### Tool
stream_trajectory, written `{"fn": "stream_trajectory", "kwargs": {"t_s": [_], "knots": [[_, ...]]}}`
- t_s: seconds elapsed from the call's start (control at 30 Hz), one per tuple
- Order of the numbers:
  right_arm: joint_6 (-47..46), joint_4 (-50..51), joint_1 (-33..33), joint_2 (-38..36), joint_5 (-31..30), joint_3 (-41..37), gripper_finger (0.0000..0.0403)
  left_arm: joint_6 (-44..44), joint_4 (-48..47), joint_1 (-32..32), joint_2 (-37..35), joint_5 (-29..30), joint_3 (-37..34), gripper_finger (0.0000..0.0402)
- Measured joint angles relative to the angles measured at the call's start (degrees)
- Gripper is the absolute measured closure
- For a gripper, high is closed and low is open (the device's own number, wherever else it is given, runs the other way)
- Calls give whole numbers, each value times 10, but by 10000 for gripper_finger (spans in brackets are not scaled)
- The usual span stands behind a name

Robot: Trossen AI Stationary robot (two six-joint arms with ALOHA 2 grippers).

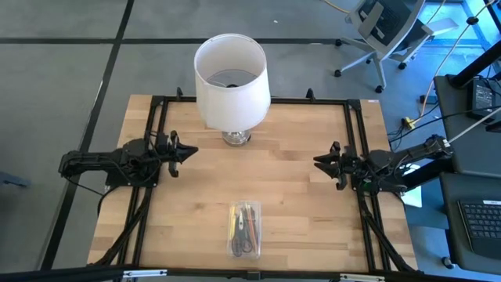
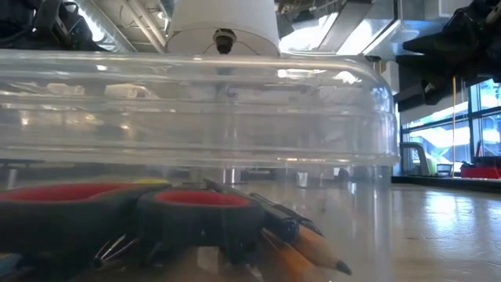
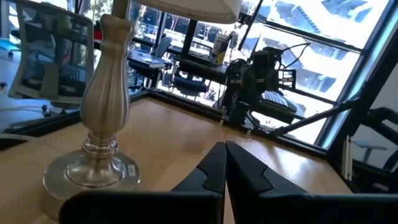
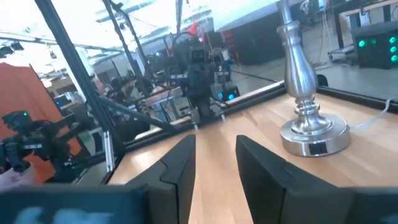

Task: Pick & place school supplies into a supply box
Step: Return to Home Position

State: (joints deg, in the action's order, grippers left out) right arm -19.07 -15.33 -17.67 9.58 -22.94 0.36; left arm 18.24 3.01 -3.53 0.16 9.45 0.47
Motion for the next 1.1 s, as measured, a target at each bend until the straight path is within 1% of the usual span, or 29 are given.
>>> {"fn": "stream_trajectory", "kwargs": {"t_s": [0.13,0.23,0.4,0.57,1.1], "knots": [[7,45,0,-35,0,0,283,-28,0,0,0,0,0,398],[12,113,0,-62,0,0,283,-30,0,0,0,0,0,398],[108,113,0,-88,16,1,283,-30,-2,0,0,-1,0,398],[194,115,0,-90,16,1,283,-30,-2,0,0,-1,0,398],[202,114,0,-90,16,1,283,-30,-2,0,0,-1,0,398]]}}
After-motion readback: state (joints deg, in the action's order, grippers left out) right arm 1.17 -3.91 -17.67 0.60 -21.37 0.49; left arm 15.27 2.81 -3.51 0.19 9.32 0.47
